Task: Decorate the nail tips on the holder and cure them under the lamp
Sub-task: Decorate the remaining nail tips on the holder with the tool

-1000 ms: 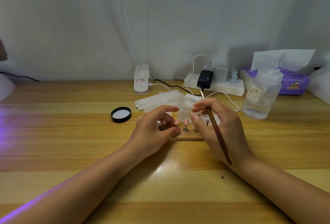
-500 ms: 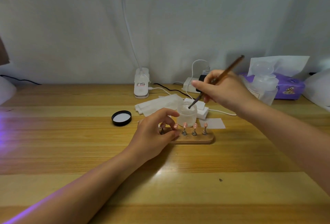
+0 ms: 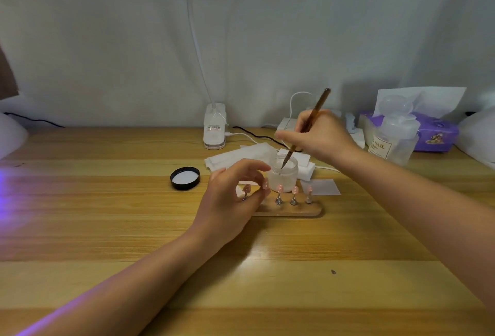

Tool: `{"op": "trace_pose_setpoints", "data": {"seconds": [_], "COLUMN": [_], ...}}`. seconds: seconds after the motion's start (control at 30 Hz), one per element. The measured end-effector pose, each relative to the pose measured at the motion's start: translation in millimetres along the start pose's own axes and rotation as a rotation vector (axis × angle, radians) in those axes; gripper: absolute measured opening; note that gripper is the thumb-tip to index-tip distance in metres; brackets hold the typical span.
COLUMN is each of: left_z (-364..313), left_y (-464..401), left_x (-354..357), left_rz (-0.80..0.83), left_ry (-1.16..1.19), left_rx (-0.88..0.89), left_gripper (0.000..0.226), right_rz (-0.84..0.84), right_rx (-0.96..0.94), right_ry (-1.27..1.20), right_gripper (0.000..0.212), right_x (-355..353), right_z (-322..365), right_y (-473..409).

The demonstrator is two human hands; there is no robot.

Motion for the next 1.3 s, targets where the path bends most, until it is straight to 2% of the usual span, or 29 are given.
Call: {"op": "trace_pose_setpoints", "data": {"seconds": [0.17,0.3,0.5,0.73,0.8,0.87,0.97,1.03,1.13,1.3], "left_z": [2.9,4.2,3.6,1.9,2.1,2.4,3.5,5.5,7.4,8.1], "left_y": [0.0,-0.5,-0.7,-1.3,-1.0,-1.0,-1.0,-1.5,-2.1,-2.5], "left_x": [-3.6,-5.5,-5.9,-5.1,-5.7,-6.0,-6.4,-6.0,-5.5,-4.9], "left_rz": [-0.059,-0.071,-0.064,-0.067,-0.069,-0.066,-0.076,-0.073,-0.063,-0.049], "left_ry": [0.060,0.099,0.117,0.120,0.112,0.102,0.099,0.098,0.099,0.078], "left_rx": [-0.019,-0.065,-0.079,-0.054,-0.064,-0.066,-0.064,-0.071,-0.078,-0.070], "left_gripper": [0.042,0.026,0.020,0.018,0.023,0.026,0.026,0.022,0.018,0.017], "right_rz": [-0.066,-0.052,-0.036,-0.199,-0.251,-0.285,-0.303,-0.329,-0.401,-0.399], "right_rx": [0.142,0.188,0.190,0.182,0.113,-0.017,-0.330,-0.462,-0.504,-0.478], "right_ry": [-0.288,-0.333,-0.362,-0.441,-0.529,-0.516,-0.316,-0.190,-0.166,-0.163], "right_gripper": [0.026,0.027,0.028,0.025,0.022,0.024,0.026,0.037,0.053,0.056], "right_x": [-14.9,-18.5,-26.7,-38.4,-32.3,-20.8,0.4,11.5,12.4,13.6], "right_z": [-17.6,-28.8,-41.0,-39.5,-29.0,-15.9,-0.6,3.3,6.2,3.4], "right_y": [5.9,11.3,15.9,27.2,37.8,55.9,83.9,95.0,99.3,99.5]}}
Point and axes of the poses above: each hand's wrist, its own y-axis away from the middle knuckle, its own x-axis out of the palm, z = x × y, the point moved 4 cm from there along -y, towards the middle knuckle, and after that the axes turned 6 degrees about y, right-handed, at the moved point
